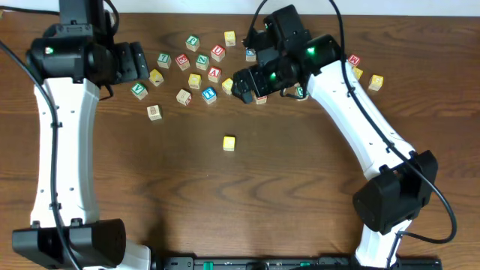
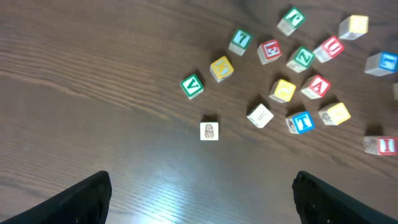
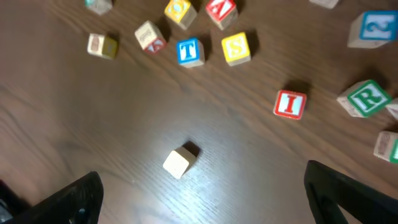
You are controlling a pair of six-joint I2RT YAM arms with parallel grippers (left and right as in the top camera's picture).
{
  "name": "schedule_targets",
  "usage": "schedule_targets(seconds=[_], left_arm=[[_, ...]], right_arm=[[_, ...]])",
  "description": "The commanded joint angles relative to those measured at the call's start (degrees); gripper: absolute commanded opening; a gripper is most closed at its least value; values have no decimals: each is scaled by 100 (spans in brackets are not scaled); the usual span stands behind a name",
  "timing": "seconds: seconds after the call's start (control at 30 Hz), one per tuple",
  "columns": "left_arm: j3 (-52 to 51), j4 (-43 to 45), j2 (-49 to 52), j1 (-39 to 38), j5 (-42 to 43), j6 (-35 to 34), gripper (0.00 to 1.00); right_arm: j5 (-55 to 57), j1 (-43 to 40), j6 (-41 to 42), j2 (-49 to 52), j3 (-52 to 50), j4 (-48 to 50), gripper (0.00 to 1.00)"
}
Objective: Spell out CORL
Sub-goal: 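Open right gripper and retract it back toward the blocks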
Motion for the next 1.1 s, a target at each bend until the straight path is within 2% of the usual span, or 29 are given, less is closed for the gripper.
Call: schedule_targets(seconds=[0.0,0.2,0.47,0.7,1.07], left_arm=[[396,-116,-46,15,203,120,92],[621,-133,-42,-203,310,337,95],[619,-131,221,-595,310,221,95],[619,42,726,-953,310,133,95],[616,216,1163,-1228,313,133,95]], right_arm=[[-15,-131,280,-92,505,-101,97],[-9,-459,280,-92,739,-221,98],[229,-994,254,-83,737,-439,99],[885,-1117,254,-79,734,-699,99],[1226,-1132,262,-52,702,-796,99]])
